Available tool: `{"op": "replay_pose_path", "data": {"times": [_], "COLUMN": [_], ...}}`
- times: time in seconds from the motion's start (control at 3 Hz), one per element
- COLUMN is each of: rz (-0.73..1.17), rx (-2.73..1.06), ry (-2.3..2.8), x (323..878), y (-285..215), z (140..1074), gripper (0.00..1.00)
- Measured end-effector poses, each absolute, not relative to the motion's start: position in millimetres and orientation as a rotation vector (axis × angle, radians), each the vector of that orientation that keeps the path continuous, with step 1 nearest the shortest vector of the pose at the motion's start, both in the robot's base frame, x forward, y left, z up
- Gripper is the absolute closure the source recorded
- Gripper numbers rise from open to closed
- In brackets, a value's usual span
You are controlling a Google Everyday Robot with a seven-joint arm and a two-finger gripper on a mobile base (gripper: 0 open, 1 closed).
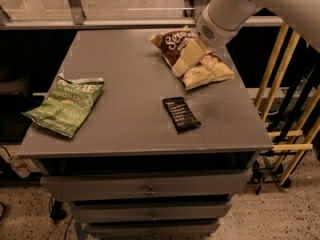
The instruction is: Move brown chip bag near green jalapeno chip bag
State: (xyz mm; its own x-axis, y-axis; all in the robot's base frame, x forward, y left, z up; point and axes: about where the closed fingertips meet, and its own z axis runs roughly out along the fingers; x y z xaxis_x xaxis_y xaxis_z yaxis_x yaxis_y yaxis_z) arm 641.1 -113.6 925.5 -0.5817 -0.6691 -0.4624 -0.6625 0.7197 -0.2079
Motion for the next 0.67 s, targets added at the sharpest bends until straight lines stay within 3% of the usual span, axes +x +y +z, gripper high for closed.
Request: {"op": "replay_pose_path", "data": {"times": [0.67], "rz": [-0.083], "rx": [-0.943], "ry": [2.399], "x": [668.9], "y": [-98.2], "z": [903.2], "gripper": [0.0]}}
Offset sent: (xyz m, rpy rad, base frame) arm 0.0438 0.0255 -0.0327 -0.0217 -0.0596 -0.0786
